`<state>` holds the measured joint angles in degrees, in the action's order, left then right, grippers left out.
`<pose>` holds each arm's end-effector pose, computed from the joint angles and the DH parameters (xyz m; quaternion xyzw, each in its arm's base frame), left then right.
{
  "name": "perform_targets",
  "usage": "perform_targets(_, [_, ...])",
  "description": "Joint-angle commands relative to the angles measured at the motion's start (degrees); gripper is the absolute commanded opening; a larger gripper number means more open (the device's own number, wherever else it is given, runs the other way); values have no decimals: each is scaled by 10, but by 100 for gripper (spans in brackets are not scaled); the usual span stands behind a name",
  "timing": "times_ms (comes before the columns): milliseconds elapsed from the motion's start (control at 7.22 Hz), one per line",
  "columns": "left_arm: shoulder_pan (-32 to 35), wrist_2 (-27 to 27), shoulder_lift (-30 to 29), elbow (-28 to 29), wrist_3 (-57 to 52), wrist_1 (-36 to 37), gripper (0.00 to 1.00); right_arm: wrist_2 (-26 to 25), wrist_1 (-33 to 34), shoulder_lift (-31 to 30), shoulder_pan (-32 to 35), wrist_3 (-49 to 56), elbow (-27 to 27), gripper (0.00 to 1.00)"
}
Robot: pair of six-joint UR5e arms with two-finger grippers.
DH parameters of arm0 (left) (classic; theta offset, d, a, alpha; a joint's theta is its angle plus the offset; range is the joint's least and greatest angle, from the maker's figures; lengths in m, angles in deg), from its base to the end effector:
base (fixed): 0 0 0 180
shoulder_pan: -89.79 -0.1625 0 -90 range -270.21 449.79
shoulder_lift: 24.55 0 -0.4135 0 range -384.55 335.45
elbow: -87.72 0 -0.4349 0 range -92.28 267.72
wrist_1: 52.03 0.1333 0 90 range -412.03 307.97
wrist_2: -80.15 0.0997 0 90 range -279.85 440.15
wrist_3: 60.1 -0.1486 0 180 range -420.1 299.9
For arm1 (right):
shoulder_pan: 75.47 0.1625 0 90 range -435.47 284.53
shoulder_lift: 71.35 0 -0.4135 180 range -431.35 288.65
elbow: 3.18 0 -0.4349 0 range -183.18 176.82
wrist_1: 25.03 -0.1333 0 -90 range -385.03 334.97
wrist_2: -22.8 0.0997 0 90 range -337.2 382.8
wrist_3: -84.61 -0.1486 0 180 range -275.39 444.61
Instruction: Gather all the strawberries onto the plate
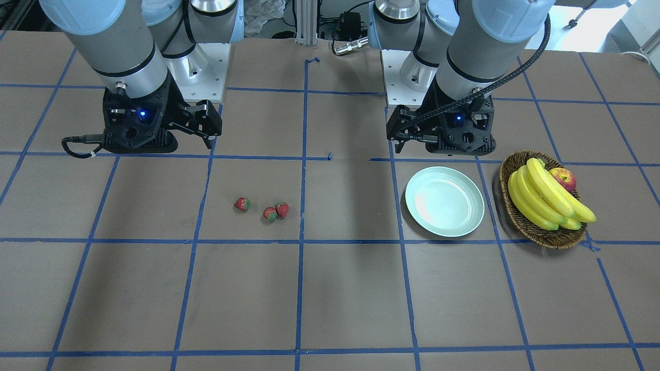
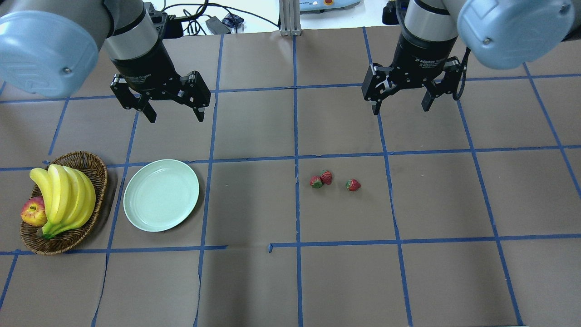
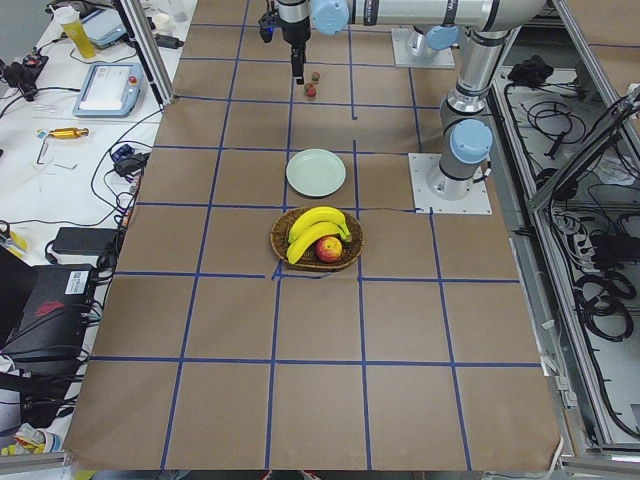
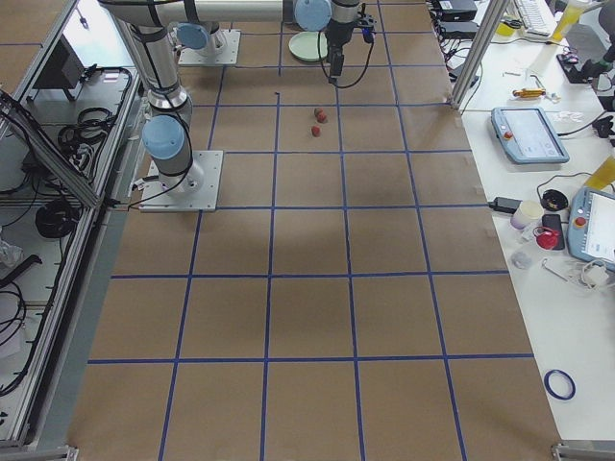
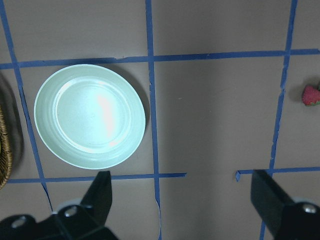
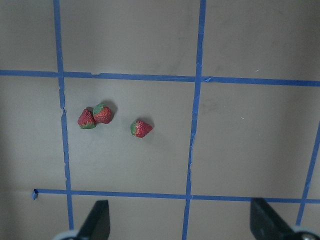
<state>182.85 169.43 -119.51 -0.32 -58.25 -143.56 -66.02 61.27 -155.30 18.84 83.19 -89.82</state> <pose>-0.1647 -0.5497 0.3957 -0.0103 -0.9991 -0.0398 0.0046 0.1781 -0.5487 0.3945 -0.0246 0.9981 0.0562 0.0075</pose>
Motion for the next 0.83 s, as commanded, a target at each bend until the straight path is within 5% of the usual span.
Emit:
perform_targets(0, [0,1,0,-3,4,0,100,6,9,11,17,-1,-19,100])
perform_targets(416, [-13,2,-4,-1,-6,1,100,6,80,62,19,5,-63,100])
perform_targets(693, [-16,1,-8,-5,-6,1,100,7,185,72,19,4,-137,100])
